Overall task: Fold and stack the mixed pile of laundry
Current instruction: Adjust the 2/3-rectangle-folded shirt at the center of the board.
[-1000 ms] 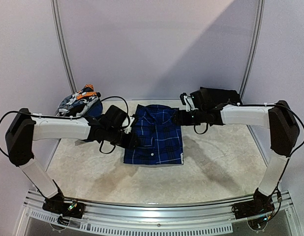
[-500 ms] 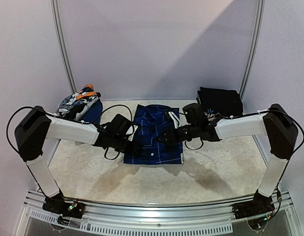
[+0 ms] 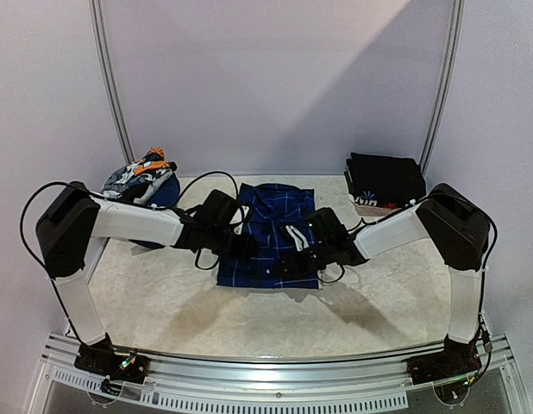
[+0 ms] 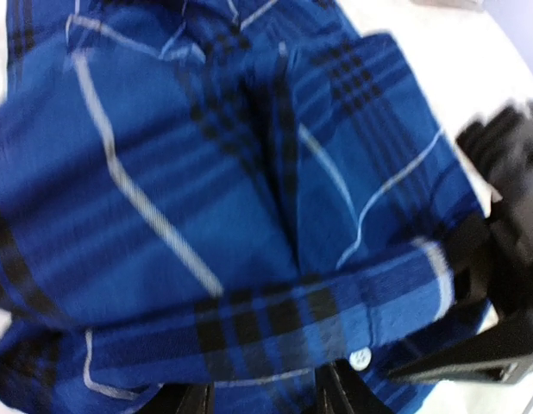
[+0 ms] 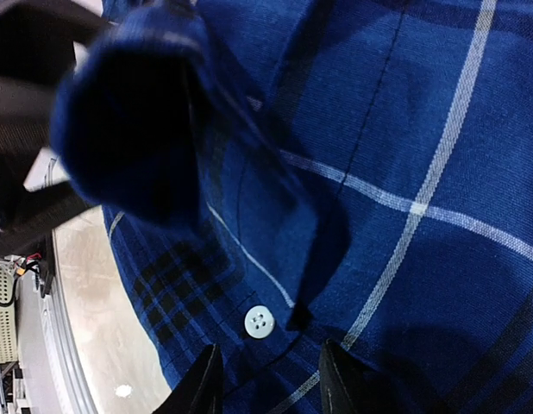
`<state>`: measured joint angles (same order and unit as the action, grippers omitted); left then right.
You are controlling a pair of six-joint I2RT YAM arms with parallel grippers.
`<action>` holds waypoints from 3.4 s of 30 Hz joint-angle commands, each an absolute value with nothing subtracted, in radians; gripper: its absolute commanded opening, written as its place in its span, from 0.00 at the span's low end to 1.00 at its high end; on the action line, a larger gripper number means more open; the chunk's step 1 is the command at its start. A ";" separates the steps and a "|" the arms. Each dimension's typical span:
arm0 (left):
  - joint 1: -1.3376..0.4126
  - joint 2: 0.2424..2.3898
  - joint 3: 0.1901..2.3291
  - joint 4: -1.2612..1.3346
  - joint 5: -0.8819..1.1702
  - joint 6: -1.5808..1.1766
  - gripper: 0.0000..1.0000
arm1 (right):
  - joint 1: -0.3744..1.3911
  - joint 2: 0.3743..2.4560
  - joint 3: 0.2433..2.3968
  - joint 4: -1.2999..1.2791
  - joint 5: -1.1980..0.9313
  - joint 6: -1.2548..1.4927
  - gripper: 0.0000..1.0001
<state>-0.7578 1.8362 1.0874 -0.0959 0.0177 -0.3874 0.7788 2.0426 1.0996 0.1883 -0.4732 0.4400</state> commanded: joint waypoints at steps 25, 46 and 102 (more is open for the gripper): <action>-0.564 2.285 1.615 -0.086 0.065 -0.259 0.38 | 0.775 1.951 1.059 0.056 -0.414 0.412 0.40; -0.628 1.820 1.176 -0.050 -0.046 -0.278 0.55 | 0.688 2.156 1.640 -0.220 -0.519 0.360 0.45; -0.746 1.646 0.850 0.025 -0.107 -0.359 0.71 | 0.564 1.790 1.135 -0.229 -0.134 0.408 0.59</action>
<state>-0.7849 1.6119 0.8593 -0.0612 -0.1452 -0.2878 0.5800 1.6875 1.0439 -0.2340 -0.1848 0.3958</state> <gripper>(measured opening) 0.700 0.611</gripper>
